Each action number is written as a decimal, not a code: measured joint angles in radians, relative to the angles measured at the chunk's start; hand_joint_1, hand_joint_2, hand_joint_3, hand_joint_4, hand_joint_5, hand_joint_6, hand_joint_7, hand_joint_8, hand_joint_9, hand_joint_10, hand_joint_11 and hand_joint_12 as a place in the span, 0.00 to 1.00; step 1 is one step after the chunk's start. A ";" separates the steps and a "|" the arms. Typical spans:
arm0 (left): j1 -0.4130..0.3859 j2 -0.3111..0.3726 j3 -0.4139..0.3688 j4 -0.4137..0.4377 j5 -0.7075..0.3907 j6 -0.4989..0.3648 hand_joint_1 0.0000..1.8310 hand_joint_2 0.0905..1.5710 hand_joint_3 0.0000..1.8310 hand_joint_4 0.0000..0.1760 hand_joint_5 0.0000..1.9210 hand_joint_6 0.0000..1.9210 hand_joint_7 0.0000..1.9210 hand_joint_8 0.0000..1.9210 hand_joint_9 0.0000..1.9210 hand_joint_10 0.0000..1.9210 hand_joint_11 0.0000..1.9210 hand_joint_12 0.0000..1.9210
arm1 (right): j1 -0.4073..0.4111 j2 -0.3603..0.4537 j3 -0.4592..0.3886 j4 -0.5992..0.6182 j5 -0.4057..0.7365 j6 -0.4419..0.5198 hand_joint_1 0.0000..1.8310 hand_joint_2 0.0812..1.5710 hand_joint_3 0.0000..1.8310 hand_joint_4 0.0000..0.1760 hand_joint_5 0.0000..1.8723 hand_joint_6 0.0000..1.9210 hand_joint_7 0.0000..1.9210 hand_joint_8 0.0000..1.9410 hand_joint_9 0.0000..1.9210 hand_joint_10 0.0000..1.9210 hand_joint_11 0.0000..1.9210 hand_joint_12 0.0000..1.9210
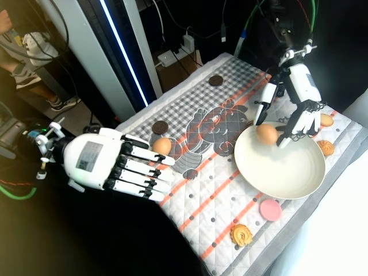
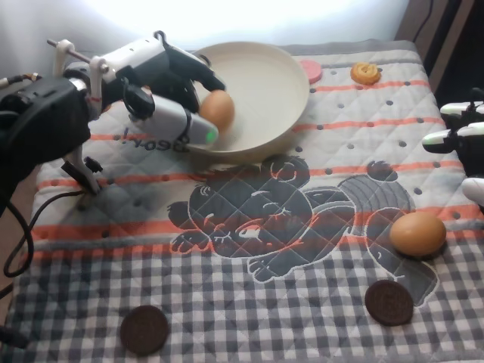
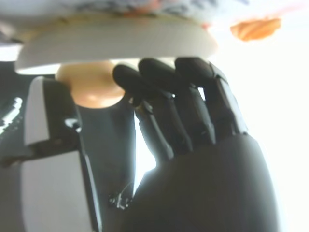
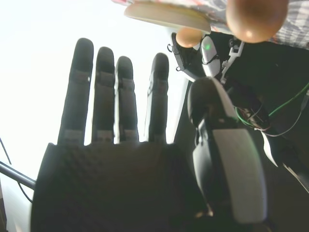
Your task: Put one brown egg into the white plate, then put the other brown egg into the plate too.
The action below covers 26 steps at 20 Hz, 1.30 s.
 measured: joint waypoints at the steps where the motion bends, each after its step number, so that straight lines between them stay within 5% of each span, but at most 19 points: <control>1: 0.000 0.000 0.003 -0.018 -0.002 -0.001 0.52 0.57 0.00 0.53 0.32 0.00 0.30 0.54 0.21 0.72 0.02 0.96 | 0.000 0.000 0.000 0.001 0.000 0.000 0.18 0.87 0.00 0.75 0.30 0.00 0.18 0.00 0.21 0.00 0.20 0.12; 3: 0.009 0.000 -0.002 -0.023 -0.007 0.000 0.50 0.55 0.00 0.85 0.22 0.00 0.26 0.42 0.18 0.65 0.00 0.91 | 0.000 0.000 0.000 0.002 0.000 0.000 0.19 0.87 0.00 0.88 0.29 0.00 0.18 0.00 0.20 0.00 0.18 0.12; 4: 0.015 0.004 -0.016 -0.023 -0.008 0.004 0.47 0.55 0.00 0.97 0.13 0.00 0.24 0.25 0.16 0.52 0.00 0.81 | 0.000 0.000 0.000 0.002 0.000 0.000 0.19 0.87 0.00 0.88 0.29 0.00 0.18 0.00 0.20 0.00 0.18 0.11; 6: 0.016 0.029 -0.068 -0.010 -0.022 0.003 0.40 0.54 0.00 1.00 0.02 0.00 0.16 0.02 0.15 0.18 0.00 0.63 | 0.000 0.000 0.000 0.002 0.000 0.000 0.18 0.87 0.00 0.80 0.29 0.00 0.18 0.00 0.20 0.00 0.19 0.12; 8: 0.015 0.079 -0.145 0.038 -0.077 0.000 0.34 0.55 0.00 1.00 0.00 0.00 0.11 0.00 0.16 0.04 0.00 0.57 | 0.000 0.000 0.000 0.002 0.000 0.000 0.17 0.87 0.00 0.87 0.29 0.00 0.18 0.00 0.19 0.00 0.18 0.11; 11: 0.022 0.160 -0.242 0.122 -0.172 -0.063 0.32 0.55 0.00 1.00 0.00 0.00 0.11 0.00 0.15 0.02 0.00 0.55 | 0.012 0.000 0.002 0.002 0.002 0.000 0.17 0.87 0.00 0.93 0.28 0.00 0.18 0.00 0.19 0.00 0.18 0.11; 13: 0.060 0.240 -0.328 0.167 -0.264 -0.103 0.32 0.55 0.00 1.00 0.00 0.00 0.12 0.00 0.17 0.01 0.00 0.58 | 0.020 -0.001 0.002 -0.008 0.003 0.000 0.18 0.86 0.00 0.80 0.28 0.00 0.18 0.00 0.20 0.00 0.18 0.12; 16: 0.161 0.364 -0.458 0.184 -0.364 -0.106 0.33 0.53 0.00 1.00 0.01 0.00 0.09 0.00 0.14 0.00 0.00 0.60 | 0.027 -0.003 0.002 -0.038 0.003 0.000 0.25 0.78 0.00 0.91 0.26 0.00 0.18 0.00 0.21 0.00 0.13 0.25; 17: 0.201 0.401 -0.493 0.194 -0.394 -0.121 0.37 0.52 0.00 1.00 0.00 0.00 0.08 0.00 0.12 0.00 0.00 0.37 | 0.027 -0.006 0.002 -0.046 0.005 0.000 0.30 0.74 0.00 0.89 0.25 0.00 0.18 0.00 0.21 0.00 0.11 0.31; 20: 0.314 0.474 -0.558 0.239 -0.471 -0.256 0.42 0.51 0.00 1.00 0.00 0.00 0.02 0.00 0.03 0.00 0.00 0.23 | 0.030 -0.018 0.002 -0.074 -0.018 0.000 0.30 0.69 0.00 0.92 0.24 0.00 0.19 0.00 0.21 0.00 0.09 0.35; 23: 0.399 0.528 -0.621 0.241 -0.530 -0.261 0.41 0.51 0.00 1.00 0.00 0.00 0.00 0.00 0.00 0.00 0.00 0.10 | 0.037 -0.030 0.004 -0.093 -0.062 0.000 0.34 0.65 0.00 0.99 0.24 0.00 0.20 0.00 0.22 0.00 0.07 0.41; 24: 0.425 0.545 -0.639 0.240 -0.549 -0.261 0.41 0.52 0.00 1.00 0.00 0.00 0.02 0.00 0.00 0.00 0.00 0.01 | 0.048 -0.038 0.006 -0.111 -0.089 0.000 0.38 0.64 0.00 0.91 0.24 0.00 0.21 0.00 0.22 0.00 0.07 0.43; 25: 0.441 0.551 -0.647 0.236 -0.562 -0.261 0.41 0.52 0.00 1.00 0.00 0.00 0.02 0.00 0.00 0.00 0.00 0.01 | 0.050 -0.045 0.008 -0.121 -0.106 0.000 0.38 0.64 0.00 0.91 0.24 0.00 0.21 0.00 0.22 0.00 0.07 0.43; 26: 0.455 0.554 -0.652 0.222 -0.583 -0.262 0.42 0.52 0.00 1.00 0.01 0.00 0.02 0.00 0.00 0.00 0.00 0.00 | 0.059 -0.054 0.012 -0.135 -0.126 0.000 0.42 0.63 0.00 0.80 0.26 0.00 0.22 0.01 0.24 0.01 0.08 0.43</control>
